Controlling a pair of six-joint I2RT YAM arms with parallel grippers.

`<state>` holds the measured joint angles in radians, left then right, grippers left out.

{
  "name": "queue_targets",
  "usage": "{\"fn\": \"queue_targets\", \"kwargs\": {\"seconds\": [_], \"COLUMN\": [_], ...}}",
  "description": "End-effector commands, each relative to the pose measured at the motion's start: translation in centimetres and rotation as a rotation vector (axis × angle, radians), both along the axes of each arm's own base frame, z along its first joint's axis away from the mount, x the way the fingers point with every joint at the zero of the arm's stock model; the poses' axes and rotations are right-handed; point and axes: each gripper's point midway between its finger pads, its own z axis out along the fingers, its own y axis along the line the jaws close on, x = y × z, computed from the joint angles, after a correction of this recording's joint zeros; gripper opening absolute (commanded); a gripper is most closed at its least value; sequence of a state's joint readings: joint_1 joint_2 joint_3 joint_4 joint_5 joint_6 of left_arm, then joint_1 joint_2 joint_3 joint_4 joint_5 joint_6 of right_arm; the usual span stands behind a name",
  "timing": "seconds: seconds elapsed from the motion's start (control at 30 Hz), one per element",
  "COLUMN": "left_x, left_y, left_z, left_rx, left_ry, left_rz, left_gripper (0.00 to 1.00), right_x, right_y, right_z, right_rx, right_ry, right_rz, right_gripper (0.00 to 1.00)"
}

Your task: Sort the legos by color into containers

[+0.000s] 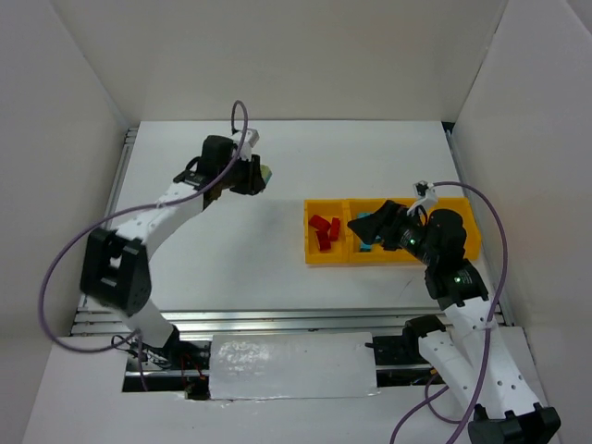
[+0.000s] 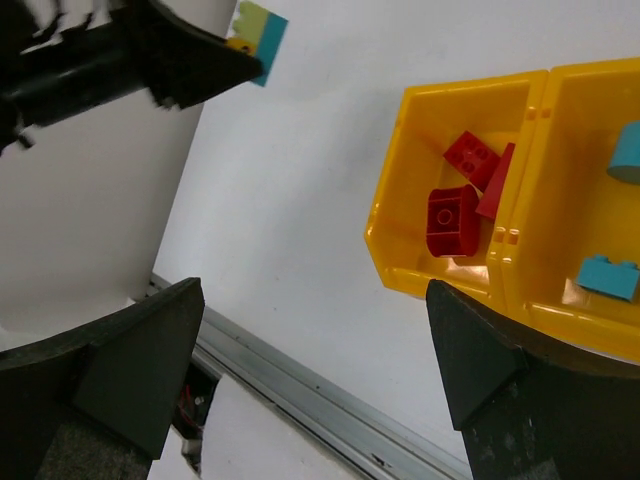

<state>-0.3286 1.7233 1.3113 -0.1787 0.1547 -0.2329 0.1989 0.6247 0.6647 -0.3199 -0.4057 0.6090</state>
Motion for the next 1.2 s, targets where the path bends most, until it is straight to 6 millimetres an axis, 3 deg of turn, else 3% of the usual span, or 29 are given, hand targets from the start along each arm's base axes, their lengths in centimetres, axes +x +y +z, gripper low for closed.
{"fn": "queue_targets", "kwargs": {"seconds": [0.0,0.07,0.1,0.17,0.2,0.27,0.3,0.47,0.6,0.73,0.9,1.03,1.17], "left_x": [-7.3,-11.9,-14.4,-18.5,-21.1,-24.1,-26.8,-32.1,-35.0,-34.7,-35.7,-35.7,-36.2], "left_y": [-6.6,-8.1,-8.7,-9.5,-10.3,-11.0,-11.3,-11.0,-11.3,-11.9,-11.5,-10.6,-10.0], "left_z": [10.5,10.1,11.6,11.9,13.4,14.3,15.7,16.5,16.4,16.1,14.8,14.2,13.2], "left_rx": [-0.173,-0.206,-0.231,-0.295,-0.322,-0.372,-0.410,-0.480,-0.543,-0.554,-0.493,-0.411,-0.375], "left_ry": [-0.274,-0.247,-0.275,-0.251,-0.285,-0.298,-0.320,-0.322,-0.264,-0.162,0.040,0.066,0.103], "left_rz": [-0.375,-0.537,-0.605,-0.742,-0.816,-0.889,-0.976,-1.075,-1.167,-1.107,-1.142,-1.121,-1.153], "left_gripper": [0.00,0.00,0.00,0.00,0.00,0.00,0.00,0.00,0.00,0.00,0.00,0.00,0.00], "right_x": [-0.6,-1.9,-2.6,-3.9,-5.7,-7.3,-8.2,-10.4,-12.9,-14.5,-14.1,-14.4,-14.4], "right_y": [0.8,2.2,2.8,3.8,4.8,5.5,5.6,5.9,6.6,7.3,8.6,10.2,11.3], "right_z": [4.2,5.4,5.8,6.9,7.6,8.6,9.0,10.7,10.4,9.4,8.0,6.0,5.5], "right_rx": [0.027,0.016,0.009,0.008,0.032,0.055,0.059,0.063,0.073,0.040,0.003,0.020,-0.004], "right_ry": [-0.103,-0.164,-0.196,-0.277,-0.319,-0.418,-0.454,-0.579,-0.601,-0.598,-0.498,-0.354,-0.315], "right_rz": [0.056,0.188,0.250,0.356,0.464,0.567,0.593,0.700,0.893,0.987,0.984,1.055,1.051], "right_gripper": [1.00,1.00,1.00,1.00,1.00,1.00,1.00,1.00,0.96,0.95,0.94,0.92,0.91]}}
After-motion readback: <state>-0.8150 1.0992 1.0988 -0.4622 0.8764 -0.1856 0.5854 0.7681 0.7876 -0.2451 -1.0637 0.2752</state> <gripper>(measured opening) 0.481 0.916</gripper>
